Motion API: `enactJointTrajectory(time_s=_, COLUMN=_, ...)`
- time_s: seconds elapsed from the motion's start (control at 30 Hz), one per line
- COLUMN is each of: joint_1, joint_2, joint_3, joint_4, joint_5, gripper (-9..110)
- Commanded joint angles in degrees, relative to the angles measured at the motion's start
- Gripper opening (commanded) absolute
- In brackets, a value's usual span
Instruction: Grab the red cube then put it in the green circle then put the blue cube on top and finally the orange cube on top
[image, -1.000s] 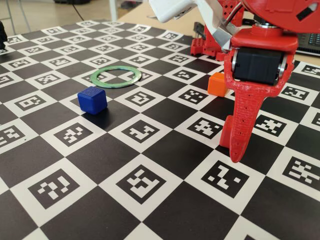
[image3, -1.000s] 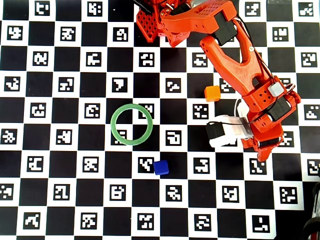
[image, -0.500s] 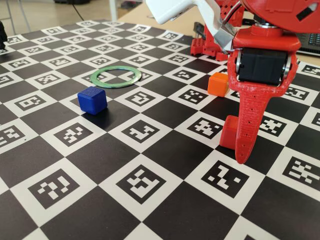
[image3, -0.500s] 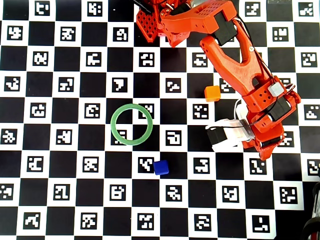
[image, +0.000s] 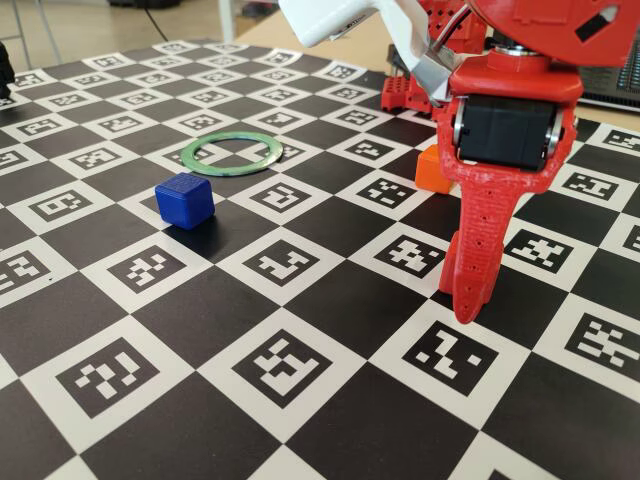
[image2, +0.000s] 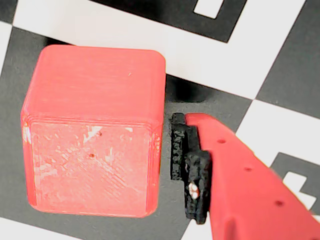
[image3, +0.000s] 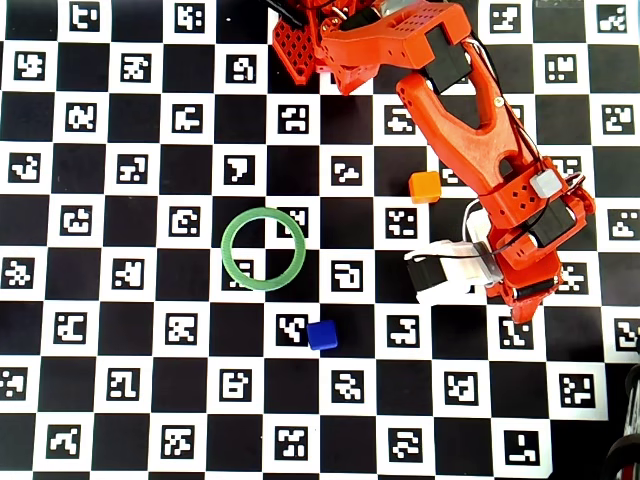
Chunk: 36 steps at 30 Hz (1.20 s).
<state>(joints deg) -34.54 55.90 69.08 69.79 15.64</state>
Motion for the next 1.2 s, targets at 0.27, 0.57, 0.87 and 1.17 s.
enactJointTrajectory(time_s=0.27, joint_1=0.26, joint_2=2.72, joint_3=-0.70, joint_4=-0.09, joint_5=-0.62, gripper=18)
enactJointTrajectory(time_s=0.57, joint_1=0.53, joint_2=3.16, joint_3=-0.44, joint_4=0.09, joint_5=0.79, gripper=4)
enactJointTrajectory(time_s=0.87, joint_1=1.93, joint_2=12.13, joint_3=-2.46, joint_4=6.59, joint_5=2.02, gripper=4)
enactJointTrajectory(time_s=1.17, joint_1=11.51, joint_2=26.37, joint_3=-3.25, joint_4=22.76, joint_5=-5.45, gripper=3)
